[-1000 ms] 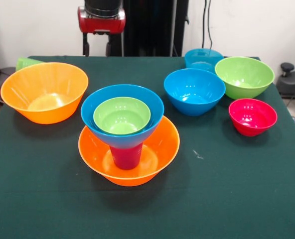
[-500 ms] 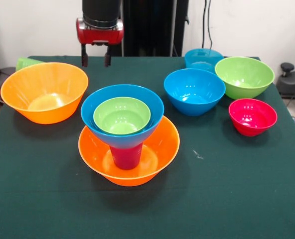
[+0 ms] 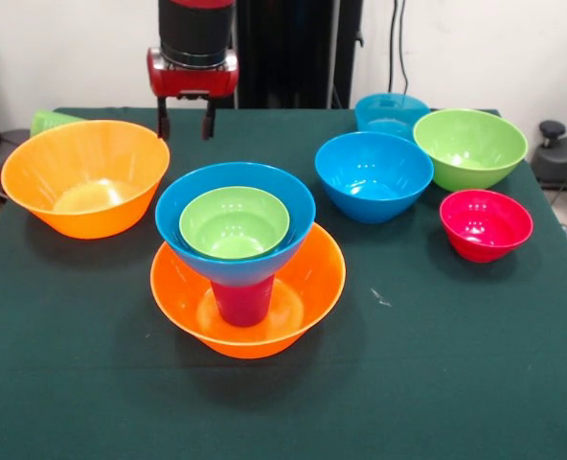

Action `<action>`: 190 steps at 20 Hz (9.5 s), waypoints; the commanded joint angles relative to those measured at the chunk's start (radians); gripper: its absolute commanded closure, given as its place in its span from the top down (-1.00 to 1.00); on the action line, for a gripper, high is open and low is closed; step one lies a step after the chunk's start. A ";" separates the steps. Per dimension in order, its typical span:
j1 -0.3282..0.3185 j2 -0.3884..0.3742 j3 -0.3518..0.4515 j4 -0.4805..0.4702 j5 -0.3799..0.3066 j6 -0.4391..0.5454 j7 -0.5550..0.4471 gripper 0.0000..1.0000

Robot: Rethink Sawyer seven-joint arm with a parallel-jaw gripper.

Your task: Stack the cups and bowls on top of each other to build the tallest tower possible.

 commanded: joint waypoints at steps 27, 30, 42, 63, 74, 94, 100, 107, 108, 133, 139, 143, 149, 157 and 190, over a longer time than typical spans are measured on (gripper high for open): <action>0.170 0.174 -0.118 -0.231 -0.193 -0.165 0.134 1.00; 0.189 0.191 -0.140 -0.241 -0.181 -0.181 0.143 1.00; 0.234 0.254 -0.207 -0.297 -0.050 -0.103 0.183 1.00; 0.253 0.346 -0.239 -0.265 0.064 -0.100 0.218 1.00; 0.261 0.325 -0.229 -0.217 0.090 -0.108 0.199 1.00; 0.261 0.344 -0.251 -0.169 0.075 -0.157 0.223 1.00; 0.258 0.348 -0.249 -0.167 0.071 -0.167 0.222 1.00; 0.250 0.343 -0.237 -0.168 0.068 -0.139 0.193 1.00; 0.250 0.343 -0.236 -0.170 0.067 -0.135 0.189 -1.00; 0.359 0.262 -0.356 -0.171 0.045 -0.114 0.224 -1.00; 0.329 0.155 -0.314 -0.099 0.069 -0.064 0.146 -1.00; 0.325 0.092 -0.305 -0.066 0.074 -0.012 0.108 -1.00; 0.347 0.069 -0.335 -0.059 0.053 0.011 0.116 -1.00; 0.371 -0.016 -0.355 -0.044 0.053 0.097 0.092 -1.00; 0.446 -0.265 -0.287 -0.116 0.106 0.383 0.138 -1.00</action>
